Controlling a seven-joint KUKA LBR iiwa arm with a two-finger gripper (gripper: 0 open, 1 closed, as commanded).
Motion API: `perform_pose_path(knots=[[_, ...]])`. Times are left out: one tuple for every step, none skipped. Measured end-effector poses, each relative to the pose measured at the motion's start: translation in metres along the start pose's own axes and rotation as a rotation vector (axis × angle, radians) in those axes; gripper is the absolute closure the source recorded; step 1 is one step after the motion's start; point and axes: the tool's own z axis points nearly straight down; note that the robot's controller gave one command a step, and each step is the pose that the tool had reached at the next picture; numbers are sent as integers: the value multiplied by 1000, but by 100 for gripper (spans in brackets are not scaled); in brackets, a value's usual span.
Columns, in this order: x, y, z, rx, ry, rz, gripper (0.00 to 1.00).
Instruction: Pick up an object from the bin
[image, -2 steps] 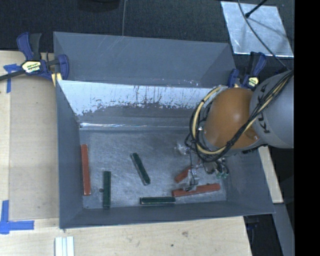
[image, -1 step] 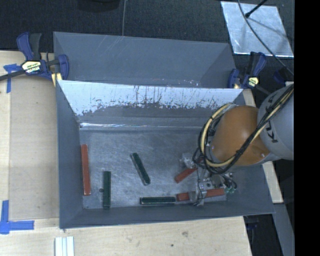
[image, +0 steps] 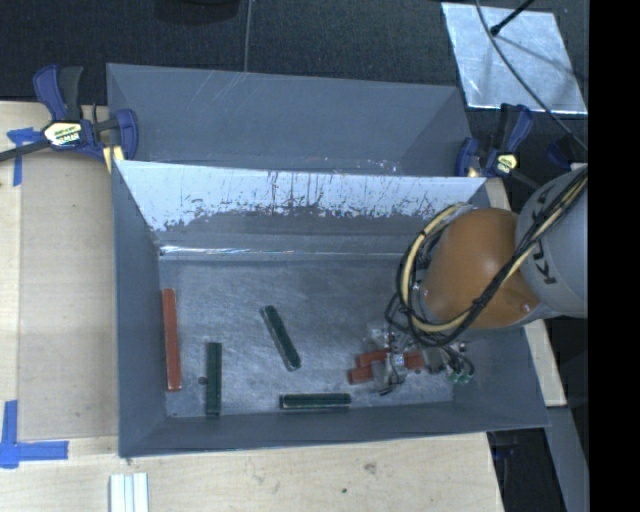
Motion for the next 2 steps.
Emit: perform_pose_path(knots=[[-6,-10,-122,2,-9,-15,100],[-4,-9,-117,0,0,-14,0]])
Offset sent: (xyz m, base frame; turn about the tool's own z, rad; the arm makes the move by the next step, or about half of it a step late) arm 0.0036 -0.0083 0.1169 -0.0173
